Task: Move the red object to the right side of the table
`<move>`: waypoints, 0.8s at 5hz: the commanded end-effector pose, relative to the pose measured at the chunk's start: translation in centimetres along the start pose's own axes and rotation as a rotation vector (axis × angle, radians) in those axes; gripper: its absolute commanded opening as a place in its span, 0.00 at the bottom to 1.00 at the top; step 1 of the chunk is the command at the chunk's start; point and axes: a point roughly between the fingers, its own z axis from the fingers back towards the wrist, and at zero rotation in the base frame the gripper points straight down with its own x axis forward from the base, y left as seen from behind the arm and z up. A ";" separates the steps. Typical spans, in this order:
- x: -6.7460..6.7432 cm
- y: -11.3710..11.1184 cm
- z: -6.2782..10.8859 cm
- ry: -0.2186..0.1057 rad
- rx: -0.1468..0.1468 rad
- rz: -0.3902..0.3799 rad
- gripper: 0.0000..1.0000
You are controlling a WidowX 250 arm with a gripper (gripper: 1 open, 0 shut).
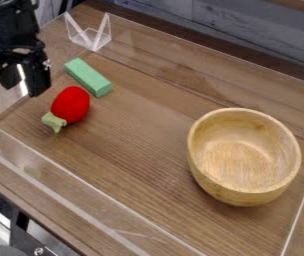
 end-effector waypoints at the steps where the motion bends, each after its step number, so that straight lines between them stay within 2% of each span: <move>1: 0.4 -1.0 -0.7 -0.032 -0.002 0.032 1.00; 2: 1.0 -2.2 -2.0 -0.041 -0.015 0.054 1.00; 4: 1.2 -4.0 -2.6 -0.082 -0.022 -0.031 1.00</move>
